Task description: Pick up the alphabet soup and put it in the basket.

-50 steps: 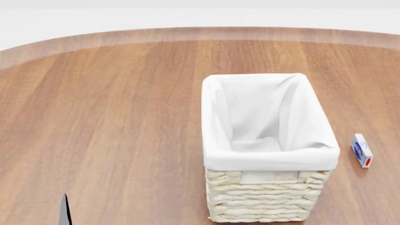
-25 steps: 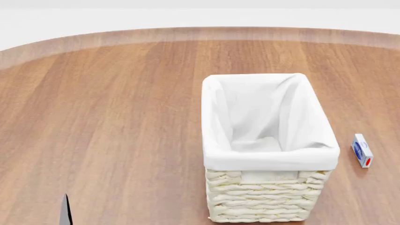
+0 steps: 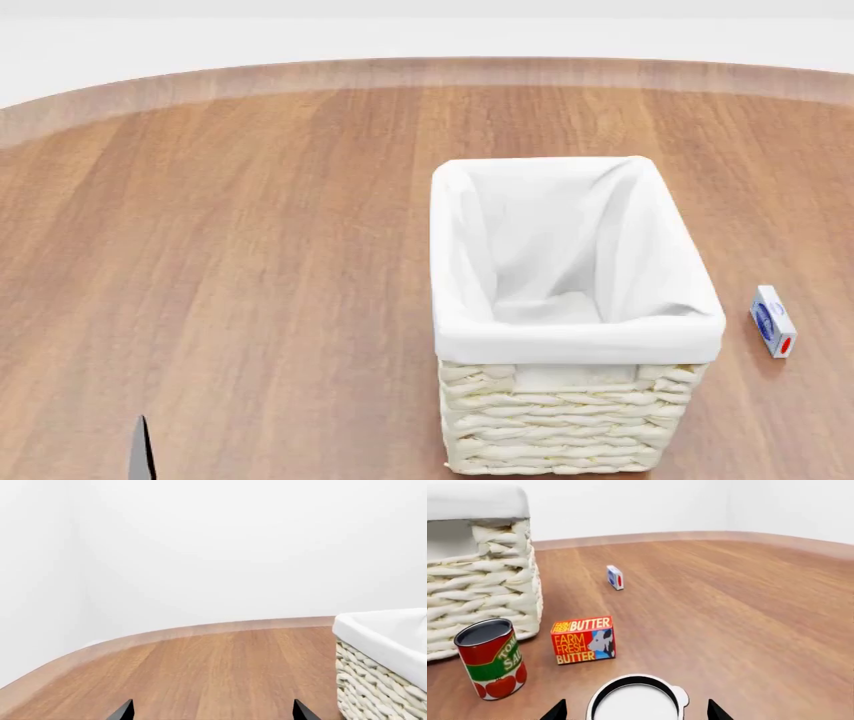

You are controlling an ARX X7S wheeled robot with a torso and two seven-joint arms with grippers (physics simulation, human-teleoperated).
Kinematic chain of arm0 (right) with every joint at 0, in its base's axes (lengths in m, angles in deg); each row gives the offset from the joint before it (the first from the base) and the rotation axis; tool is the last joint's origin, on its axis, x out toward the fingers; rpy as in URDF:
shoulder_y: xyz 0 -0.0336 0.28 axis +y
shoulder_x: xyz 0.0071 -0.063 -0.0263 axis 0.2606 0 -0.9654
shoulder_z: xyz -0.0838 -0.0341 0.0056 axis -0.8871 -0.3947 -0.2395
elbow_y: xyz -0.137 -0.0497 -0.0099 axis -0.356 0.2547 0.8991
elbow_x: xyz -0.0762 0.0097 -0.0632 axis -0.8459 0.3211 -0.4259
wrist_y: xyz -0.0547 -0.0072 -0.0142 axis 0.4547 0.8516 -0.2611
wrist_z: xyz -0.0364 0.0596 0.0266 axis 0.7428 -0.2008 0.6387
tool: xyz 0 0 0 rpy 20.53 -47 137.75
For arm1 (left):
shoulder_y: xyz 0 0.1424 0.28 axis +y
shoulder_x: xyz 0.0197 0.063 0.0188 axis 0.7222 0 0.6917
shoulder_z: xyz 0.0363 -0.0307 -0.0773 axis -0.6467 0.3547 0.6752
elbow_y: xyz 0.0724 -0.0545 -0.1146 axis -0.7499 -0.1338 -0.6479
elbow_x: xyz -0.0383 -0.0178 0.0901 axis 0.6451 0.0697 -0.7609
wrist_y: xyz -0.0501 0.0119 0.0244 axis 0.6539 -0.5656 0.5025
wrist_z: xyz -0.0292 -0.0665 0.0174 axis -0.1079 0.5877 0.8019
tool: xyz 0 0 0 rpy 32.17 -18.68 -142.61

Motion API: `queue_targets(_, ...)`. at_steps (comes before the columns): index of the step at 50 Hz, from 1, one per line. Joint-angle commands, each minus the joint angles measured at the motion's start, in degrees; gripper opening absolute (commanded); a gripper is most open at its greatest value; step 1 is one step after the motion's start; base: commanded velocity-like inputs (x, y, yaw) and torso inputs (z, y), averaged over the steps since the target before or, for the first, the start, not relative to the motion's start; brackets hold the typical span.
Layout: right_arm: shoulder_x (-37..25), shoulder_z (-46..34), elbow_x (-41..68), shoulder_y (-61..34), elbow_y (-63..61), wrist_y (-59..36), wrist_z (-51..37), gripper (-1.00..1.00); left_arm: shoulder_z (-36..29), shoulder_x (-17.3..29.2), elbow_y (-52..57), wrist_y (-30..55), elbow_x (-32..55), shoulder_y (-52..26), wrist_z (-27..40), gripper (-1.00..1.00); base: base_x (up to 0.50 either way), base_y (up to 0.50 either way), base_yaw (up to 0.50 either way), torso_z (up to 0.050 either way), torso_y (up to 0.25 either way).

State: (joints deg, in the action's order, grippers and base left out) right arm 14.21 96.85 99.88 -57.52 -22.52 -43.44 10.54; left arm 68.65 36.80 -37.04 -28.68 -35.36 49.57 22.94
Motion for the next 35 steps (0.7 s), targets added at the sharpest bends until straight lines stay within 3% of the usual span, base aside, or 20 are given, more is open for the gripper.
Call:
queue_targets(1, -0.36, 0.02, -0.40, -2.16, 4.38, 1.49, -0.14, 1.00, -0.06, 0.29, -0.14, -0.17, 0.34, -0.04, 0.25, 1.00, 0.00, 0.00, 0.00, 0.000, 0.000)
queue_targets(35, -1.51, -0.41, -2.30, -12.86, 26.65, 10.15, 1.90, 1.00, -0.65, 0.81, -0.30, -0.32, 0.83, -0.17, 0.98, 1.00, 0.00, 0.00, 0.00, 0.000, 0.000)
